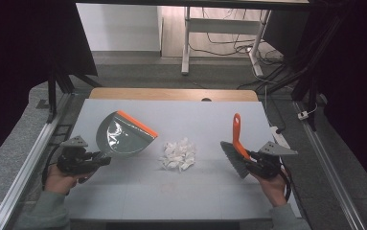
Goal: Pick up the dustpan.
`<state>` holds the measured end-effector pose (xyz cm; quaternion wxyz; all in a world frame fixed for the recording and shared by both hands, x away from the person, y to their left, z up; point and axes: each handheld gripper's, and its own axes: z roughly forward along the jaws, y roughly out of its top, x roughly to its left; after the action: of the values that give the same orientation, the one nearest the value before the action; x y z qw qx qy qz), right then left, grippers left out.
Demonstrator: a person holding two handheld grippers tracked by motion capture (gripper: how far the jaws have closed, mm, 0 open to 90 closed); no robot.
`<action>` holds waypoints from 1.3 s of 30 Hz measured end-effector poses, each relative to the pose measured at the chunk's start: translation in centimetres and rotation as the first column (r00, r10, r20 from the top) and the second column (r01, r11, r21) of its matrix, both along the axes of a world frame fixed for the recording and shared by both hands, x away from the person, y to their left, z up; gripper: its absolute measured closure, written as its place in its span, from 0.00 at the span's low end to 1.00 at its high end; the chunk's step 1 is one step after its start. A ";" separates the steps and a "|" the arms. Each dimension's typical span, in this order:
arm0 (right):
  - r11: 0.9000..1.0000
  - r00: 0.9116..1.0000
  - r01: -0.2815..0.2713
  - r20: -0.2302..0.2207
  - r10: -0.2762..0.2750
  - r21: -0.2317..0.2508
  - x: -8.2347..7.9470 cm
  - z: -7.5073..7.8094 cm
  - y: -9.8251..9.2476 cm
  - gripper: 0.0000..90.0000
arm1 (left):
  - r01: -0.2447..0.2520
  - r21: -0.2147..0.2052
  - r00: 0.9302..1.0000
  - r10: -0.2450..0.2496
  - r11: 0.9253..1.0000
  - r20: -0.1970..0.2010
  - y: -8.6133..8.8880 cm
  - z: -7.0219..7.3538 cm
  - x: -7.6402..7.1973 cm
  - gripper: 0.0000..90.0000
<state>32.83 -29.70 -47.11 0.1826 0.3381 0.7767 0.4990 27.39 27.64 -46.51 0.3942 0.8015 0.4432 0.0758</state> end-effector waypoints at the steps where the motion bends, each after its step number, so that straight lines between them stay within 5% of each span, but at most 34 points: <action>1: 1.000 1.000 0.000 0.000 0.000 0.000 0.0 0.0 0.0 0.77 | 0.001 0.005 1.000 -0.001 1.000 -0.002 0.1 0.1 -0.1 0.69; 22: 1.000 1.000 0.002 0.004 -0.002 0.002 0.0 0.0 0.0 0.77 | 0.113 0.051 0.993 -0.111 0.992 -0.032 -0.2 0.1 -0.8 0.69; 39: 1.000 1.000 0.000 0.002 0.000 -0.003 0.0 0.0 0.1 0.77 | 0.225 0.057 0.971 -0.219 0.973 -0.092 -0.8 -1.5 -1.1 0.69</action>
<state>32.82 -29.60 -47.16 0.1838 0.3373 0.7774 0.4980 26.25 26.85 -47.98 0.3540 0.8613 0.3644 0.0120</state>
